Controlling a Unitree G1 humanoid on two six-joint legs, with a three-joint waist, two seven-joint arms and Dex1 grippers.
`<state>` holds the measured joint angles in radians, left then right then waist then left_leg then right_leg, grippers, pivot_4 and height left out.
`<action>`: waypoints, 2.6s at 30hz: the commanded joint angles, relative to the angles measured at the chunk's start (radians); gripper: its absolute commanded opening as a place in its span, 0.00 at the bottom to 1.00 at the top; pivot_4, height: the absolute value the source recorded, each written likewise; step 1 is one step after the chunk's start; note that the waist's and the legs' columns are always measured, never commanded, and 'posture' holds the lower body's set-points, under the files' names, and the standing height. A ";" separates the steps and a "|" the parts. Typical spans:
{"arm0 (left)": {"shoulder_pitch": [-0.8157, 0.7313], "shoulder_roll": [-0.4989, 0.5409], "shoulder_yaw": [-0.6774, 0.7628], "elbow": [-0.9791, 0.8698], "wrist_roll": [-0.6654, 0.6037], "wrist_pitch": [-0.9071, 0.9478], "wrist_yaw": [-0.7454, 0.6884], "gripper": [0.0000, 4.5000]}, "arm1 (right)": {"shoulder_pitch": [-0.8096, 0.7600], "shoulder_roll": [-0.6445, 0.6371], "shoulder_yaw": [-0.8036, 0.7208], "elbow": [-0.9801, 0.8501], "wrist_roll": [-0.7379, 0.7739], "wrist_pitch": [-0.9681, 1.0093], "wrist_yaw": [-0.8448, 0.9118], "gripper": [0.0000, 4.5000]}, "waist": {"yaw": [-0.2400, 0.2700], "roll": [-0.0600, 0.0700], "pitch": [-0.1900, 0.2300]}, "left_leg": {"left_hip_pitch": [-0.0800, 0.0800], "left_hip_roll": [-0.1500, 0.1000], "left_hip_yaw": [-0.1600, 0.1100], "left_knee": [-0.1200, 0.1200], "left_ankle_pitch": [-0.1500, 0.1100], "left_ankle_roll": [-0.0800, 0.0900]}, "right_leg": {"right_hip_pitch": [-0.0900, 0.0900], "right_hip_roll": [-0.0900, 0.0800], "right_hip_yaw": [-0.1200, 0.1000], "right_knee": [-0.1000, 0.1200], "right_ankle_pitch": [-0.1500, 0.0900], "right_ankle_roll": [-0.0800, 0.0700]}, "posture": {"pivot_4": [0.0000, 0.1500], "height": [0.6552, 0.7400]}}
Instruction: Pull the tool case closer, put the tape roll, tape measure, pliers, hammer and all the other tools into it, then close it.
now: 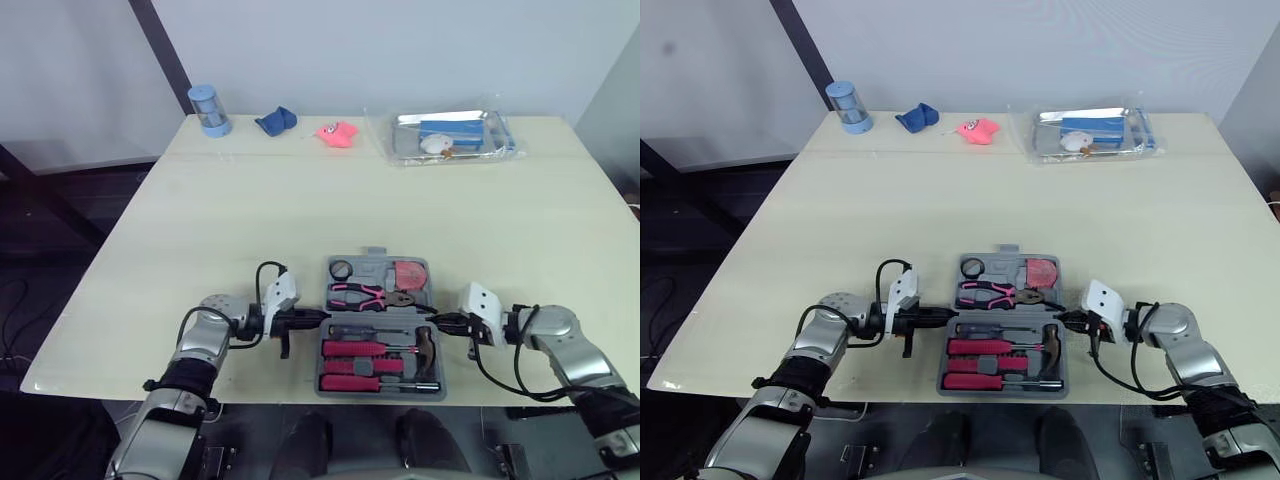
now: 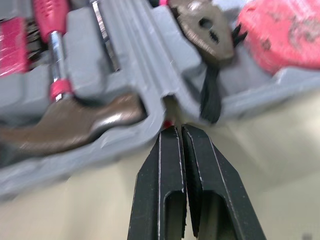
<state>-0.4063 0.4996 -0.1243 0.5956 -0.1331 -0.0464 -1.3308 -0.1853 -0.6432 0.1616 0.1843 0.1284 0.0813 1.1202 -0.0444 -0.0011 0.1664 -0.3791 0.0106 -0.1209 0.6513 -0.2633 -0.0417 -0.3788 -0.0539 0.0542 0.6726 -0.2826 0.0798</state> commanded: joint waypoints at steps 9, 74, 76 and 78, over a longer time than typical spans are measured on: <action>0.111 0.109 0.104 -0.342 -0.180 0.120 -0.035 0.00 | 0.016 -0.057 -0.230 -0.026 0.213 0.224 -0.021 0.03 | 0.003 0.000 0.000 | -0.001 0.000 0.000 0.000 0.000 0.000 | 0.000 0.000 0.000 -0.001 0.000 0.000 | 1.00 1.00; 0.522 0.271 0.062 -0.724 -0.313 0.168 0.000 0.00 | -0.360 0.136 -0.196 0.056 0.542 0.892 0.378 0.99 | -0.023 0.007 0.004 | 0.000 0.001 0.000 -0.002 0.000 0.000 | -0.001 0.000 0.001 -0.001 0.000 0.000 | 1.00 1.00; 0.564 0.308 0.121 -0.740 -0.351 0.183 -0.015 0.00 | -0.317 0.117 -0.200 -0.005 0.576 0.917 0.377 0.99 | -0.020 0.007 0.004 | -0.001 0.001 0.001 -0.003 0.000 0.000 | -0.002 0.000 0.001 -0.001 0.000 0.000 | 1.00 1.00; 0.593 0.338 0.174 -0.732 -0.374 0.187 -0.029 0.00 | -0.265 0.088 -0.194 -0.068 0.599 0.931 0.376 0.99 | -0.015 0.007 0.005 | -0.001 0.001 0.001 -0.003 0.000 0.000 | -0.002 0.000 0.001 -0.001 0.000 0.000 | 1.00 1.00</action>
<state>0.1729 0.8254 0.0101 -0.1109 -0.4742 0.1378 -1.3428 -0.4590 -0.5367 -0.0163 0.1764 0.6894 0.9999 1.4832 -0.0598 0.0061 0.1711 -0.3802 0.0113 -0.1196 0.6488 -0.2636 -0.0414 -0.3804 -0.0546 0.0549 0.6712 -0.2829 0.0795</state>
